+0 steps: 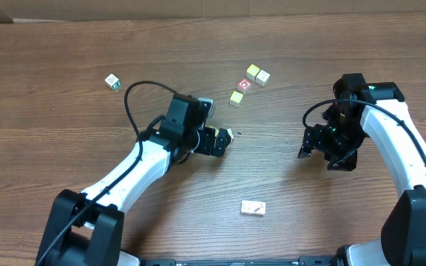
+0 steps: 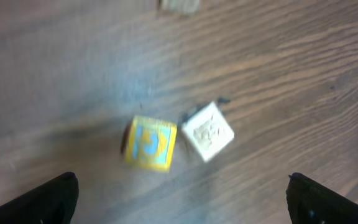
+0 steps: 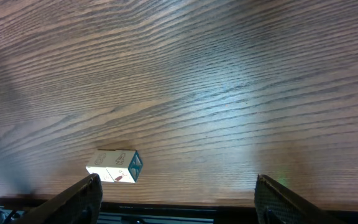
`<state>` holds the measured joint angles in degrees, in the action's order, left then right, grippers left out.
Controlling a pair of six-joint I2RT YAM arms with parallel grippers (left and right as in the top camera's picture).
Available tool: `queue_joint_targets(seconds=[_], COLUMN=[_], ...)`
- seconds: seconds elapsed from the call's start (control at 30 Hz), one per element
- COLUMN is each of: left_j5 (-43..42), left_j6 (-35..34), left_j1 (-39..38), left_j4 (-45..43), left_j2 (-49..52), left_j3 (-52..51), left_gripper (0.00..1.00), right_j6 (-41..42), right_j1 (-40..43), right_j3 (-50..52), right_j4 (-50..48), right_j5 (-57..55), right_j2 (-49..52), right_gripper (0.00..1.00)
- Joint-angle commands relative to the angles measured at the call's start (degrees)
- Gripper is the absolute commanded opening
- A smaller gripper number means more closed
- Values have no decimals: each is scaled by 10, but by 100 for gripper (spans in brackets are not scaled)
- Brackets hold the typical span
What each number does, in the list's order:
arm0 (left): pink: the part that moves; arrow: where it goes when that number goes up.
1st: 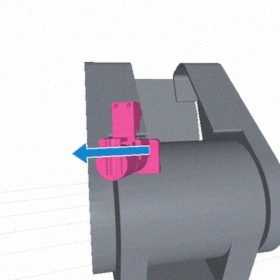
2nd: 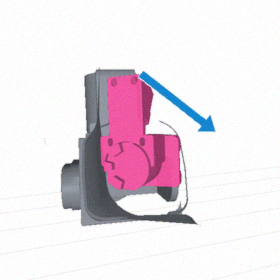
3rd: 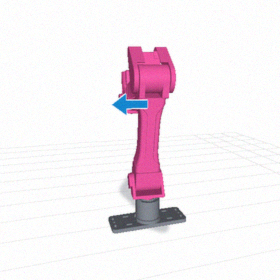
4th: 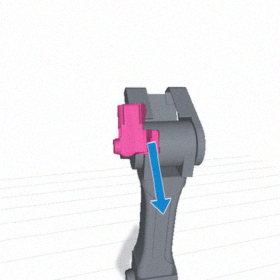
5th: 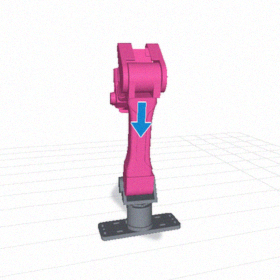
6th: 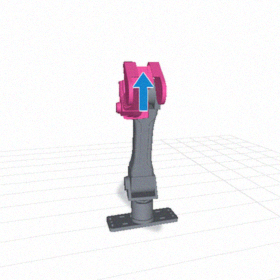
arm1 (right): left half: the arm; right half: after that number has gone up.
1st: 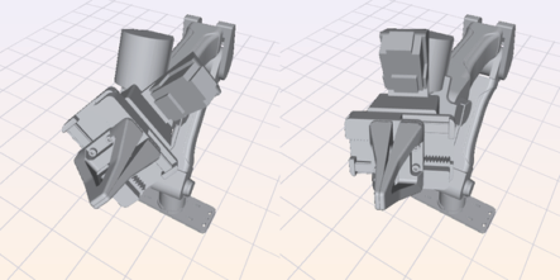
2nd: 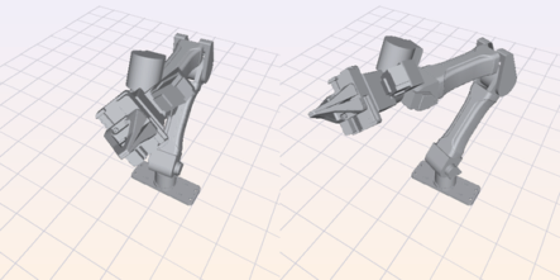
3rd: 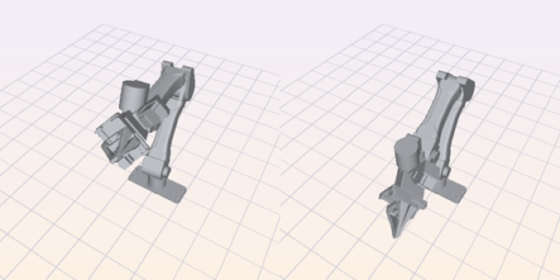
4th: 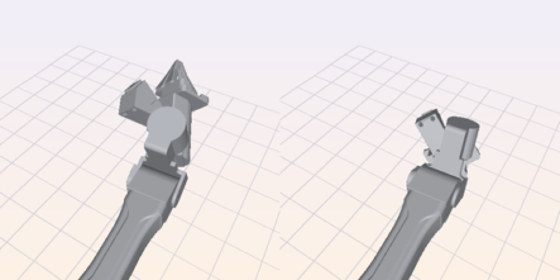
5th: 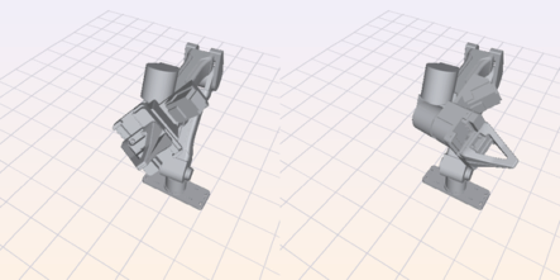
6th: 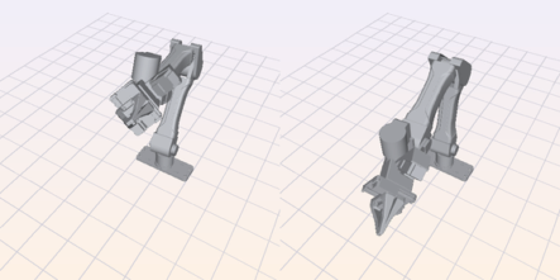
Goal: Flip 4 blocks
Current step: 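Grasp the yellow block near the center with the left gripper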
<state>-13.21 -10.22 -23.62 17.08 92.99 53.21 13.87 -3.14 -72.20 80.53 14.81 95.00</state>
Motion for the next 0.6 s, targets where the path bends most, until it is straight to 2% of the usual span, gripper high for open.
queue_joint_targets(seconds=[0.0,0.17,0.43,0.57], left_j5=[14,21,49,48], left_j6=[72,92,116,115], left_j1=[1,2,2,5], left_j4=[1,0,-4,-14], left_j2=[37,68,101,122], left_j3=[34,43,43,44], left_gripper=[94,67,69,60], right_j6=[-2,-2,-2,-2], right_j1=[-1,-1,-1,-1], right_j3=[-5,-5,-5,-5], right_j4=[0,6,7,7], right_j5=[3,3,3,3], right_j2=[0,0,0,0], right_gripper=[79,79,79,79])
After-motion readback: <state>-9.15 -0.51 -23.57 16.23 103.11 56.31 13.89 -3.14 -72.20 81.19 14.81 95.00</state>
